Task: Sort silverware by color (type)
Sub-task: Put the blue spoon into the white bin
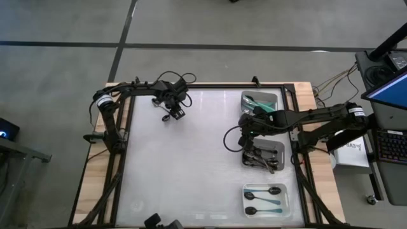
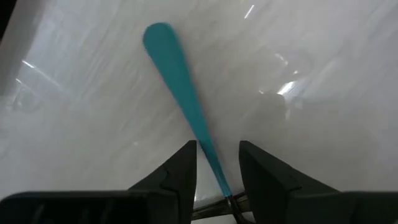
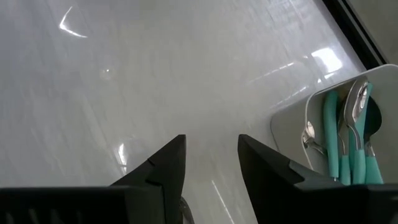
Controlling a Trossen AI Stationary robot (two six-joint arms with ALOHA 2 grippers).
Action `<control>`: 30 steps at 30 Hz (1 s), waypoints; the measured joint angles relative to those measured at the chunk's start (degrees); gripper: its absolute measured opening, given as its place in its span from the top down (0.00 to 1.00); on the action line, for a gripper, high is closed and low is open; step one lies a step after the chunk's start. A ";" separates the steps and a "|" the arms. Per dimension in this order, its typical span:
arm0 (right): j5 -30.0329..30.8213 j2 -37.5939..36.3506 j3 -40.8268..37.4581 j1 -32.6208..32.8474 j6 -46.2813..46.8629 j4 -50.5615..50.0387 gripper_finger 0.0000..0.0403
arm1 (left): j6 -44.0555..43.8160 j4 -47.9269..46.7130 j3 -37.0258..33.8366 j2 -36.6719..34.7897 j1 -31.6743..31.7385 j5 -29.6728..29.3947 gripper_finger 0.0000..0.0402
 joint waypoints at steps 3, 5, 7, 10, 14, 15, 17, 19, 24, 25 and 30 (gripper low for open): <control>0.00 0.00 -0.02 0.00 -0.12 0.00 0.65 | -0.40 -0.02 0.00 -0.04 0.08 0.10 0.74; 0.00 0.00 -0.04 0.00 -0.15 0.00 0.65 | -0.29 -0.01 0.00 -0.06 0.16 0.11 0.74; 0.00 0.00 -0.09 0.00 -0.17 0.00 0.65 | -0.15 0.00 0.00 -0.06 0.52 0.32 0.74; -0.01 0.00 -0.11 0.00 -0.17 0.00 0.65 | -2.34 -0.04 -0.02 -0.09 1.49 1.80 0.76; -0.02 0.00 -0.11 0.00 -0.17 -0.02 0.65 | -5.43 0.04 -0.18 -0.01 3.62 9.08 0.82; -0.02 0.00 -0.11 0.00 -0.20 -0.02 0.65 | -6.11 0.02 -0.22 0.18 3.96 9.78 0.85; -0.02 0.00 -0.11 0.00 -0.18 -0.04 0.65 | -7.20 -0.35 -0.17 0.90 4.19 9.17 0.91; -0.02 0.00 -0.11 0.00 -0.43 -0.04 0.65 | -7.67 -0.56 -0.09 2.00 4.34 8.80 0.97; -0.02 0.00 -0.11 0.00 -2.38 -0.09 0.65 | -7.32 -0.95 0.16 3.30 4.32 9.64 0.99; -0.02 0.00 -0.11 0.00 -2.45 -0.09 0.65 | -7.28 -1.23 0.48 3.28 4.32 10.14 0.99; 0.15 0.00 -0.12 -0.02 -2.56 0.11 0.65 | -7.33 -3.56 4.38 1.26 4.08 14.64 1.00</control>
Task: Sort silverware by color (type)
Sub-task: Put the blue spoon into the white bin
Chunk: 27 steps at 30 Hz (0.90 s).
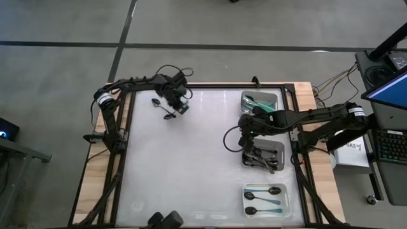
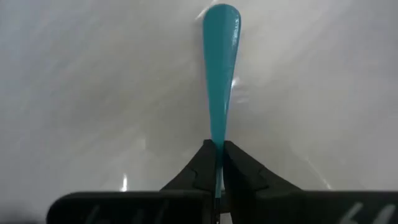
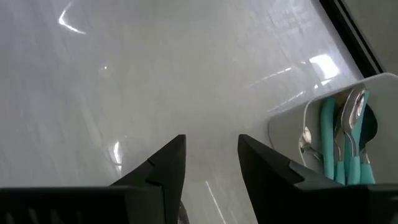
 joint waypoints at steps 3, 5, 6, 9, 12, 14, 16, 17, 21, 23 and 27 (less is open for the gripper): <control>0.02 0.00 -0.04 -0.11 0.02 2.37 0.65 | 0.74 0.82 4.19 -2.65 -0.38 4.02 1.00; 0.11 0.00 -0.05 -0.13 0.87 5.31 0.65 | 1.38 1.44 6.57 -3.42 -0.30 5.86 1.00; 0.68 0.00 -0.15 -0.13 1.55 7.49 0.65 | 1.42 1.42 7.62 -3.43 -0.38 6.46 1.00; 5.62 0.00 -0.78 -0.12 2.85 15.04 0.65 | 1.90 3.33 11.54 -3.62 -1.47 7.04 1.00; 12.79 0.00 -1.82 -0.85 2.95 23.73 0.65 | 2.29 6.93 13.66 -3.97 -2.80 6.98 1.00; 15.48 -0.02 -3.33 -2.11 2.76 30.32 0.65 | 2.01 10.34 13.74 -3.76 -4.13 6.57 1.00; 16.48 -0.04 -6.17 -3.66 2.86 38.90 0.65 | 1.35 15.10 13.49 -3.75 -6.01 4.03 1.00; 16.51 0.09 -8.02 -4.41 2.99 44.32 0.65 | 1.51 18.04 13.14 -3.82 -7.15 1.79 1.00; 16.48 1.56 -15.97 -7.39 3.04 66.97 0.65 | 2.85 24.69 11.69 -3.80 -11.30 -8.37 1.00; 16.35 2.27 -18.98 -9.04 3.34 74.75 0.65 | 3.11 27.39 11.51 -3.80 -12.82 -9.62 1.00; 11.36 2.49 -22.04 -12.86 7.88 80.07 0.65 | 2.93 30.58 10.58 -3.89 -14.67 -9.83 1.00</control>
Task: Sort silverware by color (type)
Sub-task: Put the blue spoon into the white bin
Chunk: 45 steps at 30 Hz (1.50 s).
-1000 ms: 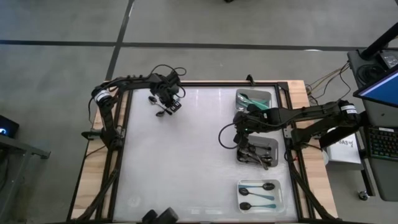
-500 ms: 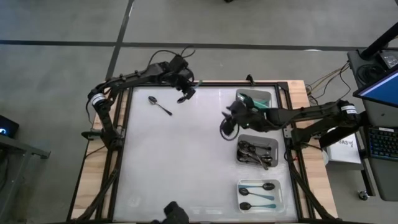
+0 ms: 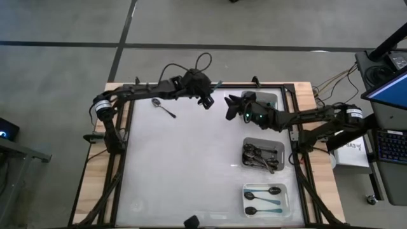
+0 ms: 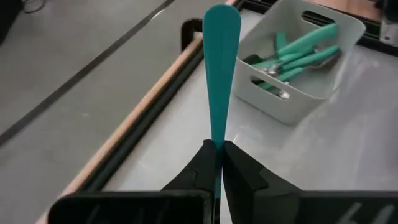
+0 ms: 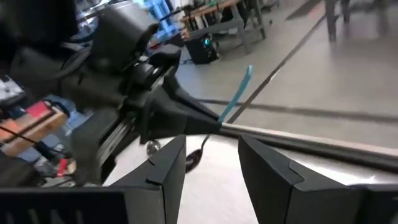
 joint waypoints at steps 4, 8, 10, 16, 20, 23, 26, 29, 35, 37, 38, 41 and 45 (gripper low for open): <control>-3.24 0.45 -0.44 -3.04 4.66 0.00 0.65 | -3.13 3.06 -2.45 0.02 -1.58 -0.18 1.00; -3.30 0.57 -0.44 -5.03 7.76 -0.01 0.65 | -3.48 6.40 -4.19 0.02 -3.65 -0.55 1.00; -3.37 0.74 -0.44 -5.60 9.35 0.03 0.64 | -3.51 7.77 -4.52 0.02 -4.45 -0.47 1.00; -3.89 2.02 0.10 -6.11 12.23 0.83 0.63 | -5.84 10.01 -4.54 0.34 -4.72 -0.46 1.00; -3.94 3.97 1.01 -6.50 13.15 0.78 0.62 | -6.49 10.07 -4.54 0.39 -4.97 -0.35 1.00; -4.85 5.47 2.38 -6.66 12.74 0.80 0.60 | -6.49 10.01 -4.54 0.52 -5.03 -0.33 1.00; -7.11 6.75 4.04 -6.70 12.48 0.94 0.58 | -6.49 10.05 -4.54 0.52 -4.98 -0.35 1.00; -7.11 7.99 5.34 -6.69 12.05 0.81 0.56 | -6.49 10.04 -4.54 0.52 -5.05 -0.35 1.00; -6.91 9.71 6.70 -7.63 11.54 0.33 0.58 | -6.47 10.05 -4.54 0.52 -5.51 -0.22 1.00; -6.93 9.86 6.75 -7.80 9.96 0.31 0.62 | -6.44 10.07 -4.54 0.52 -5.48 -0.21 1.00; -6.91 9.86 6.75 -7.88 9.04 0.17 0.65 | -6.43 10.04 -4.54 0.52 -5.48 -0.20 1.00; -6.91 9.84 6.77 -7.92 7.51 -0.80 0.77 | -6.38 10.14 -4.54 0.52 -5.46 -0.22 1.00; -7.02 9.82 6.77 -7.90 2.88 -0.86 0.94 | -5.97 10.42 -4.54 0.52 -5.48 -0.34 1.00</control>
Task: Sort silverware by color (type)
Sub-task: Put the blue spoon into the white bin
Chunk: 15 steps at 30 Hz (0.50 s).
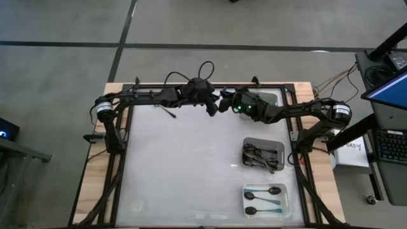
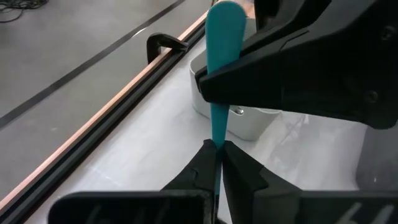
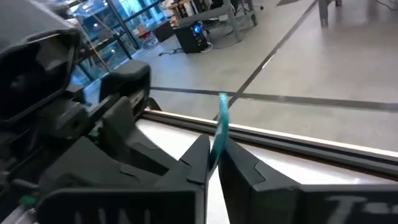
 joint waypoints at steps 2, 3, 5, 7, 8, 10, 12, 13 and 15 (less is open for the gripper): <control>-0.32 -0.03 0.02 0.03 -0.72 0.16 0.97 | 0.40 -0.02 0.00 0.00 -0.02 0.09 1.00; -0.51 -0.05 0.02 0.04 -0.85 0.16 0.97 | 0.42 -0.07 0.00 0.00 -0.08 0.10 0.99; -0.79 -0.07 0.02 0.04 -1.53 0.15 0.97 | 0.51 -0.13 0.00 0.00 -0.15 0.08 0.97; -0.31 -0.07 0.07 0.02 -2.86 -0.32 0.98 | 0.43 -0.35 0.00 0.00 -0.15 0.10 0.94; -0.36 -0.07 0.15 0.00 -3.44 -0.57 0.98 | 0.44 -0.43 0.00 0.00 -0.18 0.10 0.93; -0.54 -0.52 0.70 -0.05 -4.58 -1.94 0.98 | 0.85 -1.40 0.00 0.00 -0.22 0.14 0.90; -0.93 -1.81 1.91 -0.26 -6.28 -4.89 0.98 | 1.53 -2.83 0.00 0.00 -0.24 0.16 0.88; -0.99 -2.64 2.62 -0.30 -7.50 -6.92 0.98 | 1.55 -3.73 0.00 0.00 -0.22 0.16 0.87; -1.51 -4.75 4.56 -0.47 -9.45 -12.99 0.98 | 1.66 -5.92 0.00 -0.04 -0.22 0.16 0.85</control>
